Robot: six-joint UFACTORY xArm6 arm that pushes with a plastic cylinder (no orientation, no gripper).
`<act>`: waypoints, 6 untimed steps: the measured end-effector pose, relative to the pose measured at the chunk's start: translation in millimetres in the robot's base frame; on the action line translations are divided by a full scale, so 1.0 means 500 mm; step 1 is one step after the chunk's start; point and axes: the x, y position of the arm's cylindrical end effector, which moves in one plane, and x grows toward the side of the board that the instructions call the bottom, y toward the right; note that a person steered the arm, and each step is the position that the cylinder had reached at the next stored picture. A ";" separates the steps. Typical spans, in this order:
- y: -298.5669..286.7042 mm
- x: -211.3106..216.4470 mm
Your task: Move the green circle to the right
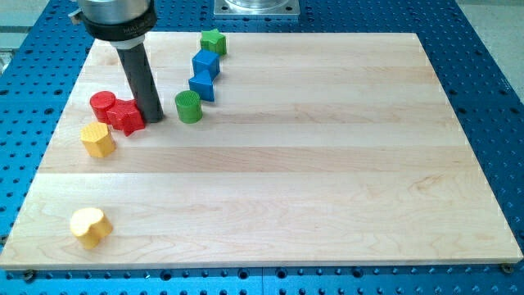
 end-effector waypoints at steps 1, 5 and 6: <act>0.033 0.003; 0.031 0.240; -0.042 0.242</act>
